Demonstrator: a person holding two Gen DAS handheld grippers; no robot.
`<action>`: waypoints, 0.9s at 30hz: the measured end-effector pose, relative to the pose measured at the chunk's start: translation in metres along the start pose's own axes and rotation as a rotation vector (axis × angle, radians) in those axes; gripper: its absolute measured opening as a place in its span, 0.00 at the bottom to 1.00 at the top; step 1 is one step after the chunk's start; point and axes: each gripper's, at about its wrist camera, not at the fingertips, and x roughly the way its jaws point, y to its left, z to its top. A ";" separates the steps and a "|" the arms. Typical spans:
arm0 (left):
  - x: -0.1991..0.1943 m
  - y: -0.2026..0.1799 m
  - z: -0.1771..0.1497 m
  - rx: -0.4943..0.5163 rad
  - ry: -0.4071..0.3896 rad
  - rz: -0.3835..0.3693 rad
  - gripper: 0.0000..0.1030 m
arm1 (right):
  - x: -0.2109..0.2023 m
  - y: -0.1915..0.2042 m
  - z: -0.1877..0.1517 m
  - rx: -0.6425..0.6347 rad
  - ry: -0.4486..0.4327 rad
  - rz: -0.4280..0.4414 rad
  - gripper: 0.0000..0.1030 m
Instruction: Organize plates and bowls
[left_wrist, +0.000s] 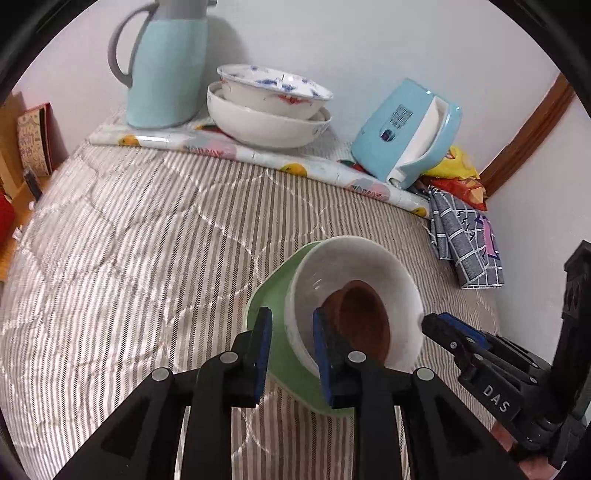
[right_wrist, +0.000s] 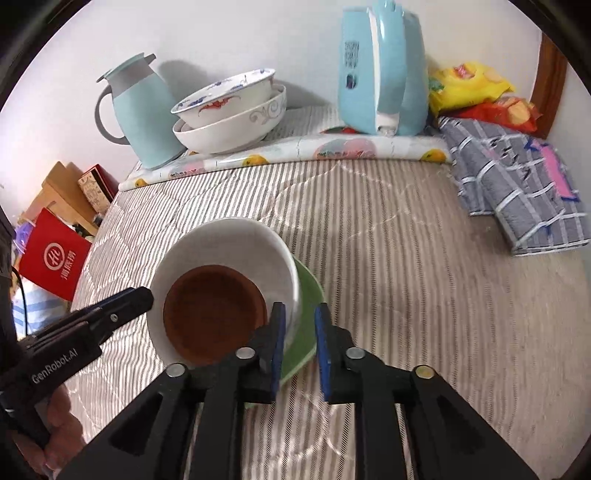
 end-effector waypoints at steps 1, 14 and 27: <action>-0.005 -0.002 -0.002 0.004 -0.010 0.003 0.23 | -0.009 0.000 -0.003 -0.010 -0.018 -0.004 0.25; -0.067 -0.060 -0.035 0.082 -0.135 0.031 0.49 | -0.112 -0.034 -0.048 0.008 -0.182 -0.096 0.44; -0.112 -0.120 -0.093 0.153 -0.214 0.066 0.83 | -0.192 -0.072 -0.106 0.071 -0.292 -0.134 0.82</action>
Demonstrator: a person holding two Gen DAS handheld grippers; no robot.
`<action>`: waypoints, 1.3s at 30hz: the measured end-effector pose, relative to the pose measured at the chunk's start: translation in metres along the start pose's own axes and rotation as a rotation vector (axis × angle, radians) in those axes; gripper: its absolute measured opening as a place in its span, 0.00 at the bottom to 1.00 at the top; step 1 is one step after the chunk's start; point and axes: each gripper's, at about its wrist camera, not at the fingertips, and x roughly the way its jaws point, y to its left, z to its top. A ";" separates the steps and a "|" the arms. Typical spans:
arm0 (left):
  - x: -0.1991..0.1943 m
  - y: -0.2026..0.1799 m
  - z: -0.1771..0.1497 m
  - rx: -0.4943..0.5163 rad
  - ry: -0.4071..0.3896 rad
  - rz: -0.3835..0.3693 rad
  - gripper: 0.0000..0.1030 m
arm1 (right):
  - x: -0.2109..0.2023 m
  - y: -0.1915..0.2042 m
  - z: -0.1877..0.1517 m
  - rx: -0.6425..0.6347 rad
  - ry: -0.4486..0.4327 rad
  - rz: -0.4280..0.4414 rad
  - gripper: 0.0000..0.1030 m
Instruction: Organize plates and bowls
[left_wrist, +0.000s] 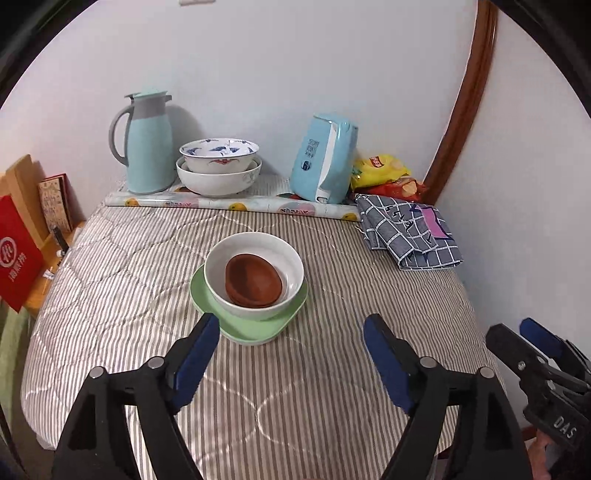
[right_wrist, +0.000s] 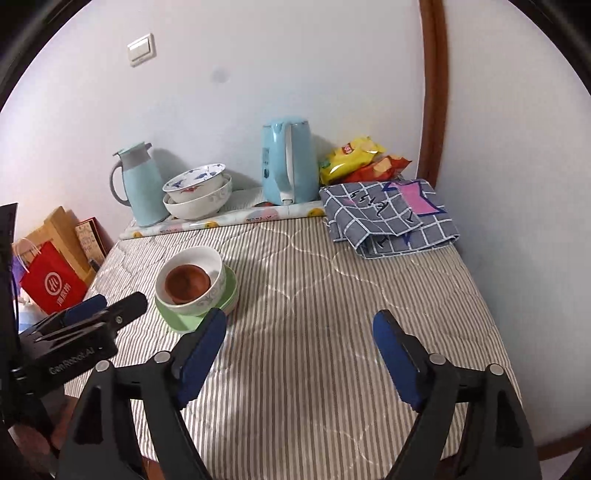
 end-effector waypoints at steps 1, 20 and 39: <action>-0.004 -0.003 -0.002 0.005 -0.003 -0.001 0.87 | -0.006 -0.002 -0.003 0.001 -0.010 -0.011 0.84; -0.038 -0.020 -0.025 0.045 -0.014 0.030 0.88 | -0.043 -0.014 -0.029 0.013 -0.037 -0.073 0.91; -0.043 -0.023 -0.030 0.054 -0.010 0.041 0.88 | -0.049 -0.013 -0.034 0.022 -0.040 -0.076 0.91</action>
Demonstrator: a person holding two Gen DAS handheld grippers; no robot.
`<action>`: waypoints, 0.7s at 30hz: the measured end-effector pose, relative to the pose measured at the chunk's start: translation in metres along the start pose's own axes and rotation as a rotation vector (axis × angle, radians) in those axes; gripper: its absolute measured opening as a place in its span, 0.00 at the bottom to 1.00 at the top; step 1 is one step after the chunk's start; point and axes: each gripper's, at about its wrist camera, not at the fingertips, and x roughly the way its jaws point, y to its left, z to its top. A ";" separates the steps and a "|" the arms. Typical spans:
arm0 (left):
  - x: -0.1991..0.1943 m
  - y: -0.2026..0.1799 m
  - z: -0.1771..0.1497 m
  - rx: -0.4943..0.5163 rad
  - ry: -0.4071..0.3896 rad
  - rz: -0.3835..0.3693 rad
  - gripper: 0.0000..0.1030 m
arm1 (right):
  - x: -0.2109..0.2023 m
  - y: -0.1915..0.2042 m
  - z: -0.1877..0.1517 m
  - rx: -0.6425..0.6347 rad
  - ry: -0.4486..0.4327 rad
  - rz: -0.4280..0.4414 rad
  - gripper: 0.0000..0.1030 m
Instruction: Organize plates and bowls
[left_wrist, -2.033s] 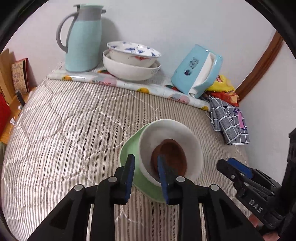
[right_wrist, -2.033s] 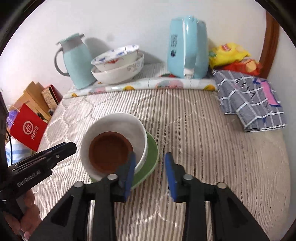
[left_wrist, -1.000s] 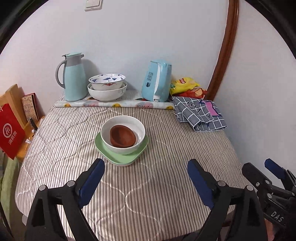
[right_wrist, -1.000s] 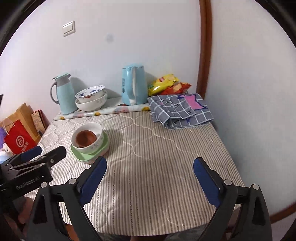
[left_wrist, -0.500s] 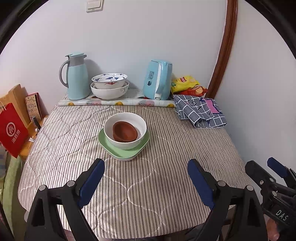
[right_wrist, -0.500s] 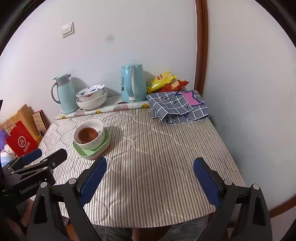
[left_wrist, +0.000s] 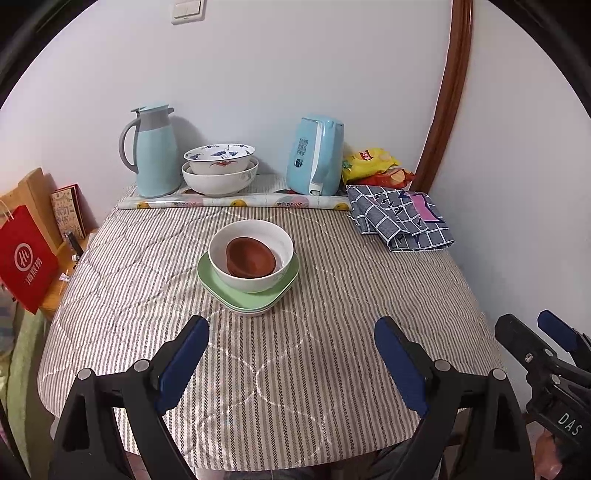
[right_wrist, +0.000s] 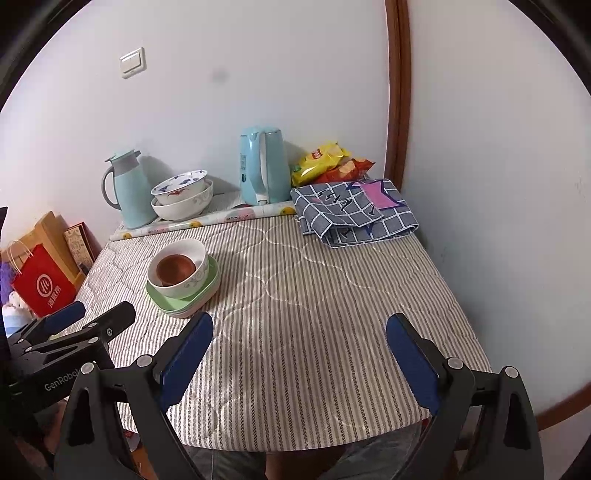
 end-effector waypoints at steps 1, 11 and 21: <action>0.000 -0.001 0.001 0.001 -0.002 -0.002 0.88 | 0.000 0.000 0.000 -0.003 0.001 0.000 0.91; -0.005 -0.004 0.000 0.003 -0.009 0.002 0.88 | 0.000 0.000 0.000 0.000 0.003 0.002 0.91; -0.005 -0.006 -0.001 0.007 -0.009 0.002 0.88 | -0.001 -0.002 0.000 0.003 -0.001 0.007 0.91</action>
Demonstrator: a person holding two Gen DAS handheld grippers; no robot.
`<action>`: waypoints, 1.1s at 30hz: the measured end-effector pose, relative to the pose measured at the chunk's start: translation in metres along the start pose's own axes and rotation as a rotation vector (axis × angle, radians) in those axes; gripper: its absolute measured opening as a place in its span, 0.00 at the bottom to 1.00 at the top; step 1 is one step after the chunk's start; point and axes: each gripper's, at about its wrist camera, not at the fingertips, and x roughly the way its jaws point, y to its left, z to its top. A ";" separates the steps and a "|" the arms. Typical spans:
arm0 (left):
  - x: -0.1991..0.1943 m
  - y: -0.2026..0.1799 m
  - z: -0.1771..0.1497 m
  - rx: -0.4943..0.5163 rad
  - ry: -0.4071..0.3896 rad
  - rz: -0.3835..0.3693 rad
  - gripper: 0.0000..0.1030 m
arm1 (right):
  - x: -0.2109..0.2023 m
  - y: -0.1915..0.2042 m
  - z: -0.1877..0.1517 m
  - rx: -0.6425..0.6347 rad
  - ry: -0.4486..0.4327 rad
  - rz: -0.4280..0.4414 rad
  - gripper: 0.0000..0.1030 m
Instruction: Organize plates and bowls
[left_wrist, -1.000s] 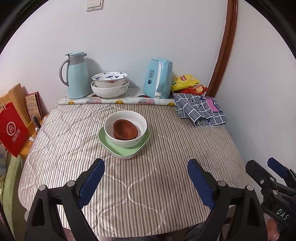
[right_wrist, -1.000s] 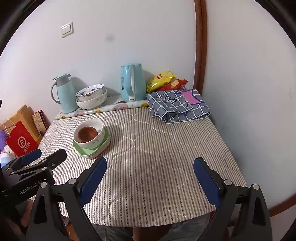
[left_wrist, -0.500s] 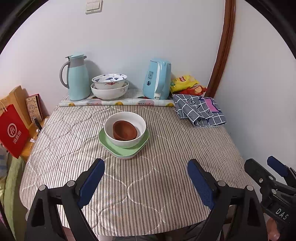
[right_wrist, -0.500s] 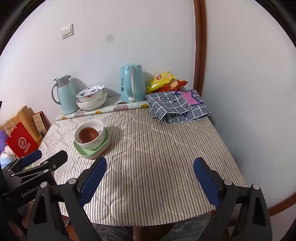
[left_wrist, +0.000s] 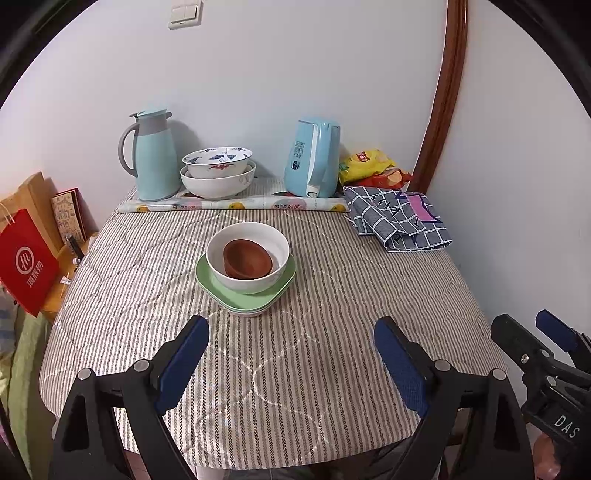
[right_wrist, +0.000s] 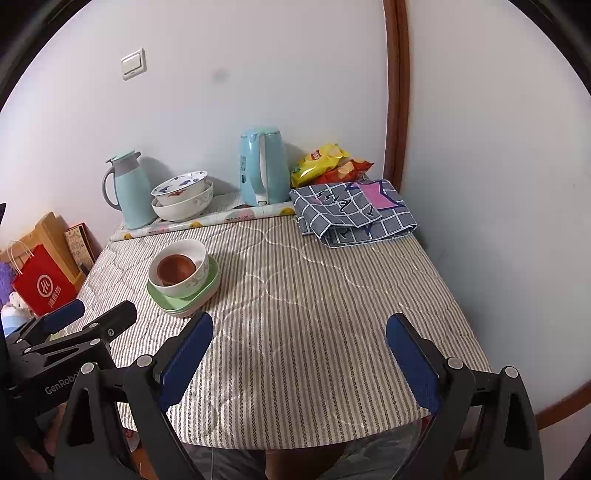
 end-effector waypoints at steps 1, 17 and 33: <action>0.000 0.000 0.000 0.000 0.000 -0.001 0.88 | -0.001 0.000 0.000 0.001 0.001 0.004 0.91; -0.001 0.000 0.000 0.003 0.000 -0.001 0.88 | -0.004 -0.002 0.000 0.003 -0.005 0.002 0.91; -0.005 -0.001 0.001 0.001 -0.009 -0.001 0.88 | -0.007 -0.002 0.001 0.001 -0.013 0.006 0.91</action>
